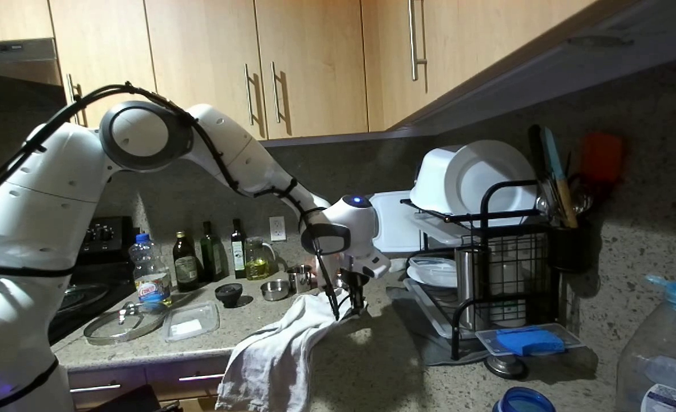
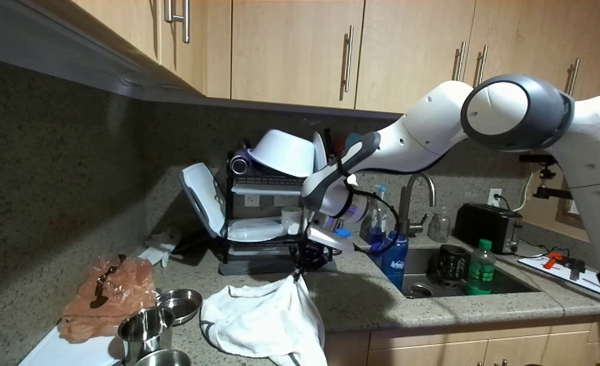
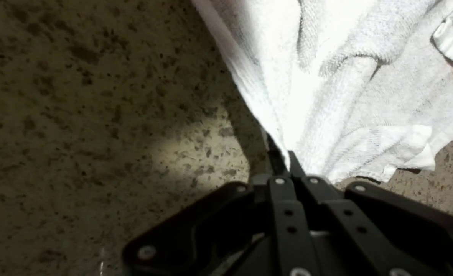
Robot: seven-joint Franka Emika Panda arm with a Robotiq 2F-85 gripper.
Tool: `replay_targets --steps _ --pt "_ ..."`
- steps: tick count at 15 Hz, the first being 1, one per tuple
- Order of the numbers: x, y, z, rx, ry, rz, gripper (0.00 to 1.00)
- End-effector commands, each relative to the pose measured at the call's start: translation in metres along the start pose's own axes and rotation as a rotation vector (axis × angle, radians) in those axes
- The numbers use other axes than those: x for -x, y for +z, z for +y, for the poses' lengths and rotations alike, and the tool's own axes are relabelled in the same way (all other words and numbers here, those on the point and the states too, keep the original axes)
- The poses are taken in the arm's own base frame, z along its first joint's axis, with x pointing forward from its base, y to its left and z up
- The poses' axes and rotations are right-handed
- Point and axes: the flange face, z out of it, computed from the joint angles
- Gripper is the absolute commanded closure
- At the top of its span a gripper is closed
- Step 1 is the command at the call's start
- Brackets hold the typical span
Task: Move the white towel to the right
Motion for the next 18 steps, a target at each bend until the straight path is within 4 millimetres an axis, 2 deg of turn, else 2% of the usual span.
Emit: replay_targets --steps 1,6,9,14,18 --pt "-0.009 -0.003 -0.009 -0.03 0.04 -0.007 0.99" --pt "-0.033 -0.026 -0.035 -0.161 0.11 0.043 0.99" --pt "-0.05 -0.04 -0.04 -0.195 0.132 0.074 0.99" --pt "-0.073 -0.051 -0.032 -0.21 0.174 0.108 0.99" --pt "-0.084 -0.051 -0.02 -0.21 0.201 0.117 0.99"
